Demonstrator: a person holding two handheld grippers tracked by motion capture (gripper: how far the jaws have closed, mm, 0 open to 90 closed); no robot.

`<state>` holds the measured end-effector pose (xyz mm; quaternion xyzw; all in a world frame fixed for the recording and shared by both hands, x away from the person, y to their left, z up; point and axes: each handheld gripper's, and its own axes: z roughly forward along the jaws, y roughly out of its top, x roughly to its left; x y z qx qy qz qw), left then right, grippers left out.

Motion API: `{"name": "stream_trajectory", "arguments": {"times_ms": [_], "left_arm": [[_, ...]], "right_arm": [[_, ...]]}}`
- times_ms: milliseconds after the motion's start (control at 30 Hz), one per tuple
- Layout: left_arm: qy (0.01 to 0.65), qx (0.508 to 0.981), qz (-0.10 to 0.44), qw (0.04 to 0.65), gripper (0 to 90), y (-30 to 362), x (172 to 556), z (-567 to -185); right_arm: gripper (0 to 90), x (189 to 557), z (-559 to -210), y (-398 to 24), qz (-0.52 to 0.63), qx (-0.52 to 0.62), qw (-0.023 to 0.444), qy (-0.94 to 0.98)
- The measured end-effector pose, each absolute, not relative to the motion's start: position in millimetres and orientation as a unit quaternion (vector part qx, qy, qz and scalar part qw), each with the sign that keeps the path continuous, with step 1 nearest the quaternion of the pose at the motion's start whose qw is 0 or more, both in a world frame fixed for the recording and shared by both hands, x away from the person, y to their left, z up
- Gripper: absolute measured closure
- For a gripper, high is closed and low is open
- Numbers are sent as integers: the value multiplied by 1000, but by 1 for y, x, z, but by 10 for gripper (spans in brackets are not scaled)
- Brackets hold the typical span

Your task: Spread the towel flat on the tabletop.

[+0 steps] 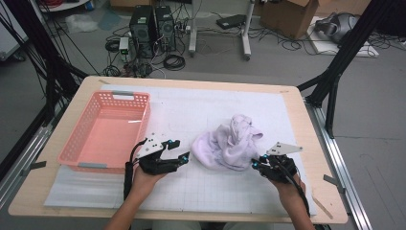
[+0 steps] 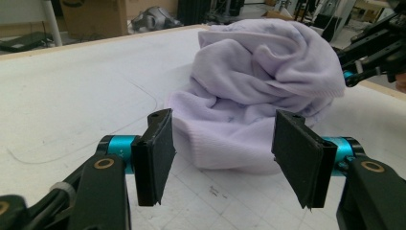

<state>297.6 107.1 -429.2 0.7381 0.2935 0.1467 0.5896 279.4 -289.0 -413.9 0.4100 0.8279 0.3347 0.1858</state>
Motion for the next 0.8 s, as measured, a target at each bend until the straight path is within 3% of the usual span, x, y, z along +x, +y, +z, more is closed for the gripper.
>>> {"name": "stream_trajectory", "arguments": {"times_ms": [67, 167, 233, 400, 600, 800], "left_arm": [[295, 738, 144, 590, 400, 106, 298, -429], [291, 742, 139, 588, 397, 102, 299, -429], [289, 743, 133, 589, 397, 98, 301, -428], [267, 762, 118, 578, 453, 81, 307, -429], [230, 790, 89, 562, 550, 43, 331, -418], [220, 796, 64, 560, 506, 6, 344, -411]], "right_arm": [[705, 279, -416, -296, 315, 423, 188, 829], [533, 276, -415, -310, 366, 447, 178, 797], [506, 273, -410, -320, 394, 457, 182, 776], [521, 269, -403, -336, 406, 481, 209, 748], [521, 274, -409, -332, 395, 477, 209, 757], [519, 277, -411, -333, 397, 475, 205, 758]]}}
